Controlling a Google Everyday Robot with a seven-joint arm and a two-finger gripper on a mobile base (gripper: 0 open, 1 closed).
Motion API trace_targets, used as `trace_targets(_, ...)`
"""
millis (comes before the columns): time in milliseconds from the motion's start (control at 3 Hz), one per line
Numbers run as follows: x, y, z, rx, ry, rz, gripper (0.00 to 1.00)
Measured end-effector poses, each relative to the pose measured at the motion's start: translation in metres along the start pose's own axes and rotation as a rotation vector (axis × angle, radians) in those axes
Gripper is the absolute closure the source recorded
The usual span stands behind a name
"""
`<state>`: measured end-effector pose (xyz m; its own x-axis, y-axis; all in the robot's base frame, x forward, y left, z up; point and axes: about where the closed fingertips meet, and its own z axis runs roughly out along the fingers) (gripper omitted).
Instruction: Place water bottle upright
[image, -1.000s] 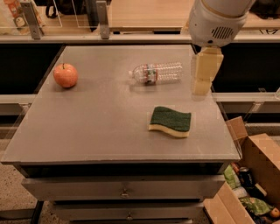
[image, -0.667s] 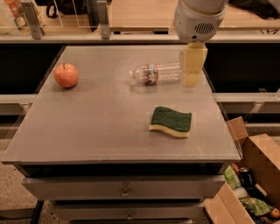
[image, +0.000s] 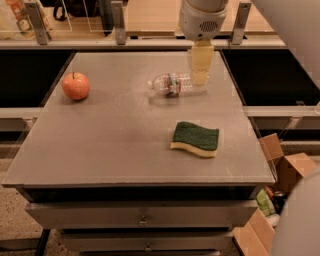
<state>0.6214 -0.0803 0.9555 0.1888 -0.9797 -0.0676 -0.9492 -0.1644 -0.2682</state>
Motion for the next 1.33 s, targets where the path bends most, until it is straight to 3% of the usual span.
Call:
trace_targets(667,-0.011,-0.039,0.041,0.006,-0.097,-0.037,0.0)
trace_targets(1333,-0.009,-0.05,0.086,0.007,-0.126,0.002,0.0)
